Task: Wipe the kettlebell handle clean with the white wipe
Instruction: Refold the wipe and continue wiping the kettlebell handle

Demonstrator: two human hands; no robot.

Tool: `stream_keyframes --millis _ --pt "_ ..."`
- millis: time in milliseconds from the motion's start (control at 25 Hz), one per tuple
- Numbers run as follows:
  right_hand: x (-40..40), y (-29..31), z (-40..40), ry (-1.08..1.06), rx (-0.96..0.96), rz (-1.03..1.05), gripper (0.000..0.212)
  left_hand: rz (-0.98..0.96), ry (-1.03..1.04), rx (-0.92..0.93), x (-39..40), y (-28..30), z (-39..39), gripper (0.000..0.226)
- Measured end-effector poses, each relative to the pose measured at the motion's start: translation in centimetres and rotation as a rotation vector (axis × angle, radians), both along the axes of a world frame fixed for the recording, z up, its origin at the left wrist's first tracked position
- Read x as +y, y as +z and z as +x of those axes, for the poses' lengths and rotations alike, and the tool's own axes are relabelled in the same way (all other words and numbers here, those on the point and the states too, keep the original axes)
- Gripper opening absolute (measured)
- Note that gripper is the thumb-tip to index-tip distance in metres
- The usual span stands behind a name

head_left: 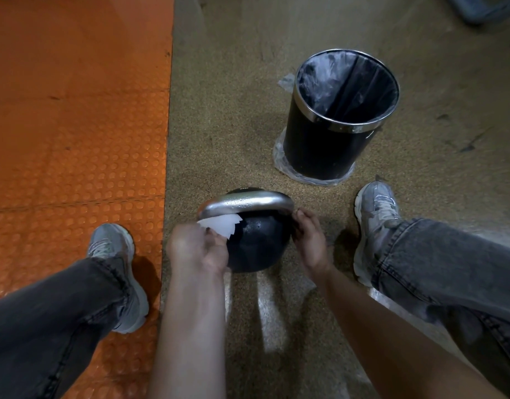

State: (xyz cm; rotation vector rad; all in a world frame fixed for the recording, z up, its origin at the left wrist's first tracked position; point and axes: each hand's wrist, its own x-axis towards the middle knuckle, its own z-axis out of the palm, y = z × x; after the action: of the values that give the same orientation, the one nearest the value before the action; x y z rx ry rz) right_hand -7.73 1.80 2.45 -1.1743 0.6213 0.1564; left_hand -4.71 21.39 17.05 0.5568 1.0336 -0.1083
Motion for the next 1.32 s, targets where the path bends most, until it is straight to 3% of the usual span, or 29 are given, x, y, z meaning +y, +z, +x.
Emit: stream_keyframes --millis 400,600,840,1000,1120,1320 --pt "0.2 0.4 -0.2 0.032 0.025 -0.029 0.054 0.001 0.063 0.017 0.4 -1.2 0.8 0.039" --pt "0.0 0.4 -0.1 0.014 0.026 -0.034 0.030 -0.031 0.079 0.023 0.0 -0.5 -0.3 0.036" --pt "0.2 0.7 0.0 0.014 0.024 -0.047 0.039 -0.100 0.074 -0.020 -0.8 0.7 0.4 0.037" --pt "0.1 0.2 0.0 0.014 0.015 -0.037 0.038 0.067 0.069 0.032 -1.1 0.0 -0.2 0.031" --pt "0.2 0.6 0.0 0.004 0.029 -0.032 0.049 0.029 0.069 -0.019 -1.5 0.4 0.2 0.034" --pt "0.1 -0.2 0.1 -0.007 0.021 -0.020 0.043 0.035 0.090 -0.058 -1.0 -0.3 -0.7 0.029"
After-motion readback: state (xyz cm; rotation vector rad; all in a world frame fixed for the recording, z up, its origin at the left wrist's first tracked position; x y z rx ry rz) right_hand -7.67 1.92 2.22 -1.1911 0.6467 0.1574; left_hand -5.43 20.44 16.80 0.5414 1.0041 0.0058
